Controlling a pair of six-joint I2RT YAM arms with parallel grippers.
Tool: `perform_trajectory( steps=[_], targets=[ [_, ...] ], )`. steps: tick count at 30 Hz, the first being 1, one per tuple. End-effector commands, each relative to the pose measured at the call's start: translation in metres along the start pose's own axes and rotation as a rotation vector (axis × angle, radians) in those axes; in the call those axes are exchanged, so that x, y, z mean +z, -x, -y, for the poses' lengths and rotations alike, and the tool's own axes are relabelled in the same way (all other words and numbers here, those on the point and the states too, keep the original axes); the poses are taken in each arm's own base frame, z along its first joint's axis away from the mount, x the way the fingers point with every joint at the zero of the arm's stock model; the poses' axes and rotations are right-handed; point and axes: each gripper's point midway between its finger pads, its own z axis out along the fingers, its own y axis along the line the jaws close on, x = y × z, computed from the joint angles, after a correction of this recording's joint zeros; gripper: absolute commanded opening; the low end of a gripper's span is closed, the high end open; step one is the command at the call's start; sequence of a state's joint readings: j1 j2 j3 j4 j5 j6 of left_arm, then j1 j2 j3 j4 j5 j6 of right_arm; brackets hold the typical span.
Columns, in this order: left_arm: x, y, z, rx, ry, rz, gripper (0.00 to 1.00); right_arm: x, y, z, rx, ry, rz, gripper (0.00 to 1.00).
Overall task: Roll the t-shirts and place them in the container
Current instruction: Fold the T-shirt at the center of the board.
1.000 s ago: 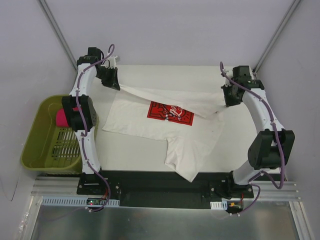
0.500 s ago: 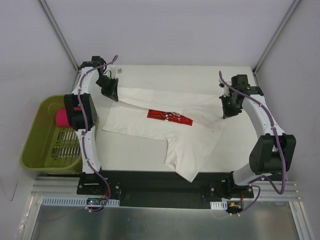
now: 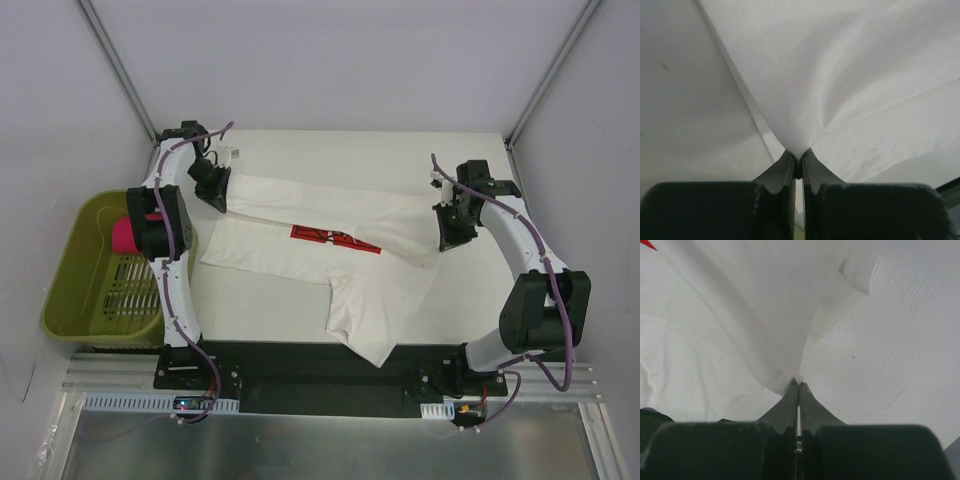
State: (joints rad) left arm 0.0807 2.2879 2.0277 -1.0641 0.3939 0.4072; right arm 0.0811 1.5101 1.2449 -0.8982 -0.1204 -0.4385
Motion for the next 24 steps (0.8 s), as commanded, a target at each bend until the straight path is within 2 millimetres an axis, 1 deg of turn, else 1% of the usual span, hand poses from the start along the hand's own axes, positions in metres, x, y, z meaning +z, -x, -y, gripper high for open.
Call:
perform_trajectory(
  steps=[1, 2, 4, 5, 7, 8, 9, 10, 11, 12, 13, 14, 15, 16, 17, 18, 19, 20, 21, 22, 24],
  targets=[
    [-0.002, -0.021, -0.017, 0.018, 0.066, -0.086, 0.0, -0.01, -0.006, -0.007, -0.014, 0.017, 0.006, 0.01],
    [0.004, -0.028, -0.018, 0.008, 0.058, -0.114, 0.0, -0.008, -0.007, -0.007, -0.018, 0.02, -0.001, 0.01],
    [0.009, -0.034, -0.018, -0.005, 0.052, -0.138, 0.0, -0.007, -0.009, -0.009, -0.023, 0.034, -0.01, 0.01],
    [0.012, -0.041, -0.018, -0.015, 0.052, -0.16, 0.0, -0.006, -0.012, -0.01, -0.026, 0.042, -0.021, 0.01],
    [0.013, -0.048, -0.018, -0.015, 0.052, -0.183, 0.0, -0.006, -0.019, -0.018, -0.044, 0.087, -0.048, 0.01],
    [0.01, -0.052, -0.017, -0.014, 0.058, -0.195, 0.0, -0.006, -0.022, -0.02, -0.047, 0.101, -0.06, 0.01],
    [0.007, -0.052, -0.016, -0.015, 0.061, -0.195, 0.02, -0.007, -0.026, -0.025, -0.059, 0.132, -0.075, 0.01],
    [0.002, -0.05, -0.014, -0.014, 0.063, -0.188, 0.09, -0.009, -0.025, -0.026, -0.062, 0.139, -0.075, 0.02],
    [-0.01, -0.039, -0.012, -0.002, 0.078, -0.149, 0.17, -0.013, -0.018, -0.026, -0.065, 0.142, -0.056, 0.09],
    [-0.017, -0.033, -0.01, -0.007, 0.086, -0.129, 0.28, -0.014, -0.011, -0.026, -0.062, 0.145, -0.037, 0.15],
    [-0.026, -0.025, -0.008, -0.004, 0.099, -0.098, 0.34, -0.016, -0.004, -0.026, -0.052, 0.151, -0.017, 0.25],
    [-0.037, -0.008, -0.006, 0.014, 0.117, -0.046, 0.39, -0.017, 0.004, -0.026, -0.045, 0.155, -0.004, 0.3],
    [-0.041, 0.001, -0.002, 0.018, 0.12, -0.022, 0.43, -0.022, 0.021, -0.024, -0.046, 0.146, 0.046, 0.34],
    [-0.043, 0.006, 0.002, 0.028, 0.117, -0.01, 0.46, -0.015, 0.027, -0.02, -0.028, 0.143, 0.039, 0.36],
    [-0.046, 0.018, 0.01, 0.058, 0.123, 0.015, 0.48, -0.013, 0.035, -0.017, -0.028, 0.132, 0.051, 0.37],
    [-0.044, 0.022, 0.013, 0.073, 0.123, 0.018, 0.49, -0.016, 0.052, -0.01, -0.032, 0.103, 0.097, 0.37],
    [-0.039, 0.023, 0.014, 0.081, 0.119, 0.01, 0.5, -0.006, 0.058, -0.005, -0.031, 0.091, 0.086, 0.37],
    [-0.034, 0.025, 0.02, 0.098, 0.114, 0.003, 0.5, -0.004, 0.067, 0.0, -0.035, 0.072, 0.098, 0.37],
    [-0.03, 0.025, 0.021, 0.098, 0.109, -0.003, 0.5, -0.003, 0.082, 0.009, -0.042, 0.039, 0.132, 0.37],
    [-0.02, 0.023, 0.02, 0.087, 0.088, -0.019, 0.49, 0.006, 0.088, 0.014, -0.045, 0.028, 0.123, 0.37],
    [-0.011, 0.025, 0.02, 0.054, 0.071, -0.021, 0.44, 0.014, 0.104, 0.03, -0.067, -0.033, 0.141, 0.35]
  ],
)
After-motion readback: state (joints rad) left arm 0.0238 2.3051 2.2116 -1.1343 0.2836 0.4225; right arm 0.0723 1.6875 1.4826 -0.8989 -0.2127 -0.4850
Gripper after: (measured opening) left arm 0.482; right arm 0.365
